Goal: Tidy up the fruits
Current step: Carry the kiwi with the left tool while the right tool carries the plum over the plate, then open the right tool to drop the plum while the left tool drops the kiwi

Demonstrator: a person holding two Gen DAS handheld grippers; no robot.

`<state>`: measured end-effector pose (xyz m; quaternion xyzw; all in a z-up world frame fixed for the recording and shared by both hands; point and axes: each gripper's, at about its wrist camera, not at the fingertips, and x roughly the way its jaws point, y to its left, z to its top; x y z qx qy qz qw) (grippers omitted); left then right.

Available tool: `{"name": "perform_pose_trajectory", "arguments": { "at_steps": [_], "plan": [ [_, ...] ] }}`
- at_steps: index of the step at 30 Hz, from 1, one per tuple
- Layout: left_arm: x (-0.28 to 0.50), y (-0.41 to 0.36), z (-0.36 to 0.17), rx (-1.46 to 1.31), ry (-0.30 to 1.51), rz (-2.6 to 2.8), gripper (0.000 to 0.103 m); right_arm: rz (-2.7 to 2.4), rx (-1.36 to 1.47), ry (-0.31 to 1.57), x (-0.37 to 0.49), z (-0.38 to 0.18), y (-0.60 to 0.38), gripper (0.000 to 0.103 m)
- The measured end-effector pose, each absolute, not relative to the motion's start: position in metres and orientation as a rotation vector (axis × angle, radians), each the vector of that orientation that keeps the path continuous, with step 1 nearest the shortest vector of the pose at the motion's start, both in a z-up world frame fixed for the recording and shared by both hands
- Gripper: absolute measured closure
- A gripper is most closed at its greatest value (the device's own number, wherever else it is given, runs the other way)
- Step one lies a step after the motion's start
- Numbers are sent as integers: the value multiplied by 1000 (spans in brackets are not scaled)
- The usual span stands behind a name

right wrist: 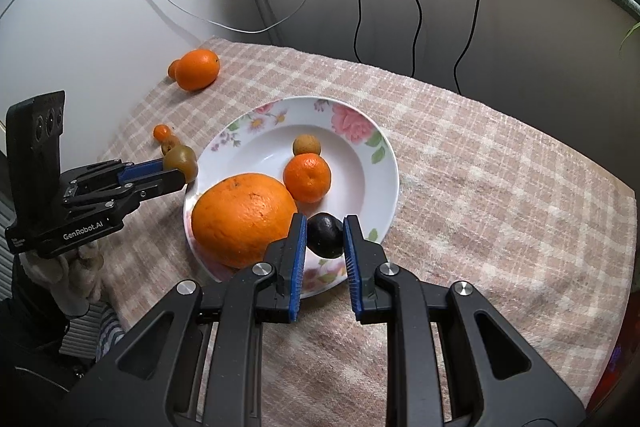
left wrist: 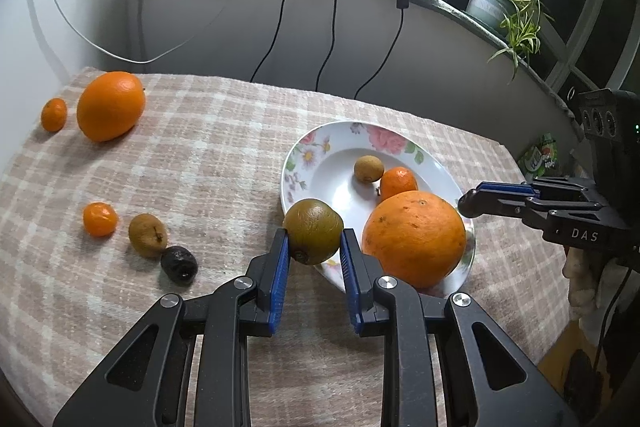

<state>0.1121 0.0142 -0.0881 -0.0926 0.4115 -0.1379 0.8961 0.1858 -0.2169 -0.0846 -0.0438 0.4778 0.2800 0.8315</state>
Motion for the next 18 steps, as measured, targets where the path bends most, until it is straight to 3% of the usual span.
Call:
{"name": "perform_pose_trajectory", "arguments": {
  "at_steps": [12,15,17,18],
  "plan": [
    [113,10,-89,-183,855,-290,78,600,-76,1008,187,-87,-217,83],
    [113,9,-87,-181,847,-294,70,600,-75,1005,187,-86,-217,81],
    [113,8,-86,-180,841,-293,64,599,-71,1000,186,-85,-218,60],
    [113,8,-85,-180,838,-293,61,597,-70,993,186,-84,-218,55]
  ]
}}
